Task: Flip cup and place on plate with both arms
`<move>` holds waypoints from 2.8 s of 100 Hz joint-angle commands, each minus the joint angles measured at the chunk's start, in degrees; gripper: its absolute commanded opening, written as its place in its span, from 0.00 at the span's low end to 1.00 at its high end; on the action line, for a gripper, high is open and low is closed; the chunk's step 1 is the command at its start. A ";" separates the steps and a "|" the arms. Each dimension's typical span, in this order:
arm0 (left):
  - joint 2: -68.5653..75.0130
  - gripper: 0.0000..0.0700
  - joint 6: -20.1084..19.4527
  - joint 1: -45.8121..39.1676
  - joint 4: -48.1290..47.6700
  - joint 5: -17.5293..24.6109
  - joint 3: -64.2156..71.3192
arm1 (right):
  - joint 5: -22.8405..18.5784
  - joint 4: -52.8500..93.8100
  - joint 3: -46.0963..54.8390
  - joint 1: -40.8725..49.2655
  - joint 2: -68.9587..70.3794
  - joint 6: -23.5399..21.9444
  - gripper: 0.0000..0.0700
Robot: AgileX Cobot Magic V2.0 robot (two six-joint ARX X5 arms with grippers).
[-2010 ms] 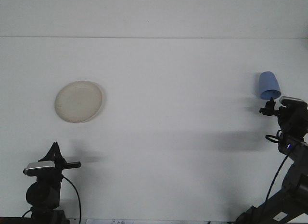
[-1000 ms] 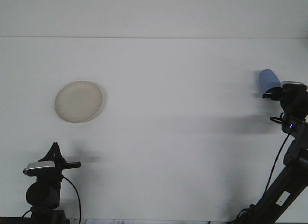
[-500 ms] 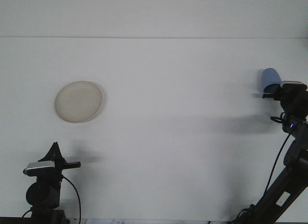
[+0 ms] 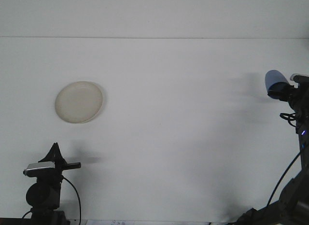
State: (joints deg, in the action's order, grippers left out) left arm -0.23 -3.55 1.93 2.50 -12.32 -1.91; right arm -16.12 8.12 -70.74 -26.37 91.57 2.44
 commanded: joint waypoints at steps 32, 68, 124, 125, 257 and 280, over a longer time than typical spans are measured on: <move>0.04 0.02 -0.26 -0.04 0.55 -0.28 1.11 | 8.63 36.70 -1.05 22.69 -23.12 -5.64 0.00; 0.04 0.02 -0.26 -0.04 0.55 -0.28 1.11 | 8.70 55.19 -1.09 49.07 -21.57 -9.14 0.00; 0.04 0.02 -0.26 -0.04 0.57 -0.28 1.11 | 11.37 62.62 -9.64 68.72 -1.36 -10.14 0.00; 0.04 0.02 -0.26 -0.04 0.57 -0.28 1.11 | 11.69 62.82 -9.99 68.89 -1.11 -10.12 0.00; 0.04 0.02 -0.26 -0.04 0.55 -0.28 1.11 | 16.41 68.61 -19.50 73.16 6.05 -6.97 0.74; 0.04 0.02 -0.26 -0.04 0.57 -0.28 1.11 | 18.93 67.21 -19.63 73.13 -4.76 -8.02 0.74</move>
State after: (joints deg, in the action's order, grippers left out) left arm -0.23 -3.55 1.93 2.50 -12.32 -1.91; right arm 1.17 76.47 -88.82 46.19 89.67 -4.93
